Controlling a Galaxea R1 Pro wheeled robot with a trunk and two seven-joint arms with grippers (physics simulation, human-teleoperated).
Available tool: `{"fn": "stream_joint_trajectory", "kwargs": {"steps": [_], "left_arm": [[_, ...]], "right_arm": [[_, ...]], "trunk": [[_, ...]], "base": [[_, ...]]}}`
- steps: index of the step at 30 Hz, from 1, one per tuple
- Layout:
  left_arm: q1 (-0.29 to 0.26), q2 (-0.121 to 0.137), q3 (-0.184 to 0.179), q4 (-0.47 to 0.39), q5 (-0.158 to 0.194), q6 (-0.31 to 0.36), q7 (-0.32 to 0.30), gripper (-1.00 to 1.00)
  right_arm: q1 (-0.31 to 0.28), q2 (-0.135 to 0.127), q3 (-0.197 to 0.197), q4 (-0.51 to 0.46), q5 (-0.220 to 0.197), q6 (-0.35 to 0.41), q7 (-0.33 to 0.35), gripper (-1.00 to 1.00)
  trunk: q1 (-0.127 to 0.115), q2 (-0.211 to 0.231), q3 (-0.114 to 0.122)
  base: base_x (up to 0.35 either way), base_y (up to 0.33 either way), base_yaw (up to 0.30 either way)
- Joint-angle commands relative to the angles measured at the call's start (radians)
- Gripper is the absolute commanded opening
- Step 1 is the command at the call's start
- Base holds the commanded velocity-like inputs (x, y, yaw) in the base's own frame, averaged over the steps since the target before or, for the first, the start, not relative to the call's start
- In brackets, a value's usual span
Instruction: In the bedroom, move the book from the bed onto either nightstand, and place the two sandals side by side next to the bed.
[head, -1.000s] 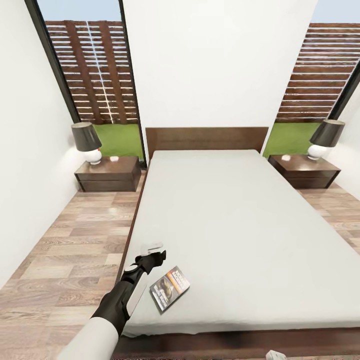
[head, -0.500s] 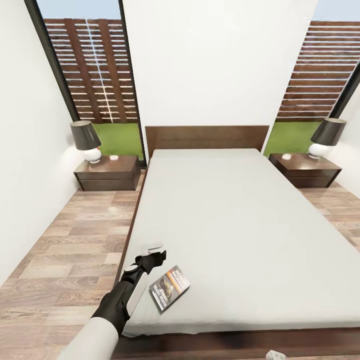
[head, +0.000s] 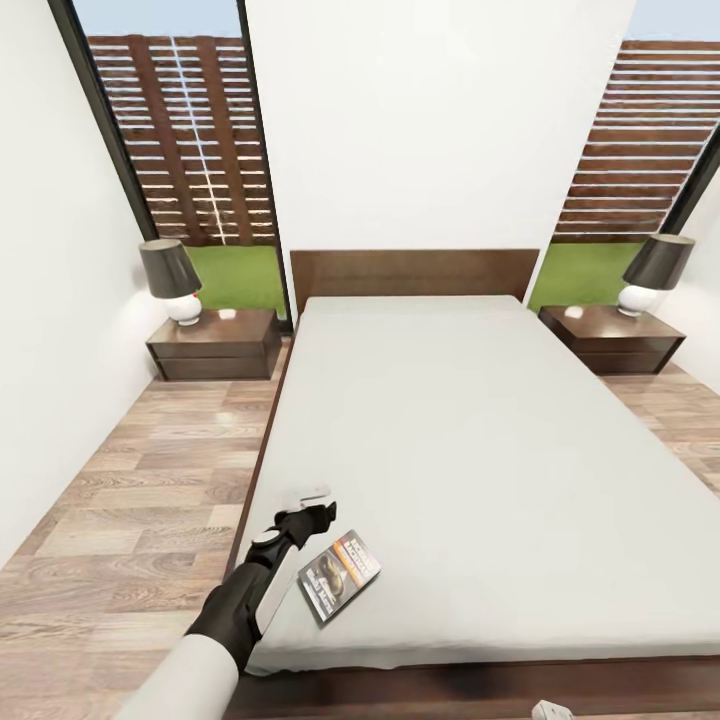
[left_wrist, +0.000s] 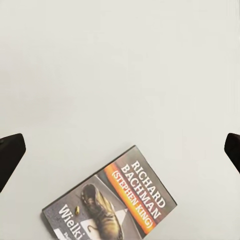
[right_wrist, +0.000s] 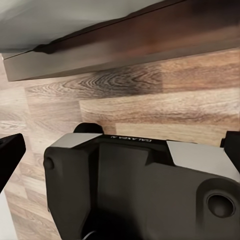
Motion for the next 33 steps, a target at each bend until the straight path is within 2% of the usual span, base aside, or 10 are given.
{"fn": "stream_joint_trajectory", "kwargs": {"steps": [1, 7, 33], "left_arm": [[0.000, 0.000, -0.010, -0.002, 0.010, 0.004, 0.008, 1.00], [0.000, 0.000, -0.025, 0.000, 0.011, 0.004, 0.007, 1.00], [0.000, 0.000, -0.028, 0.000, 0.012, 0.005, 0.006, 1.00]], "right_arm": [[0.000, 0.000, -0.003, 0.000, -0.008, 0.010, 0.003, 1.00], [0.000, 0.000, -0.003, 0.000, -0.008, 0.010, 0.003, 1.00], [0.000, 0.000, -0.003, 0.000, -0.008, 0.011, 0.005, 1.00]], "trunk": [[0.004, -0.008, -0.004], [0.027, -0.050, -0.023], [0.127, -0.232, -0.105]], "base": [[0.000, 0.000, 0.000], [0.000, 0.000, 0.000], [0.000, 0.000, 0.000]]}}
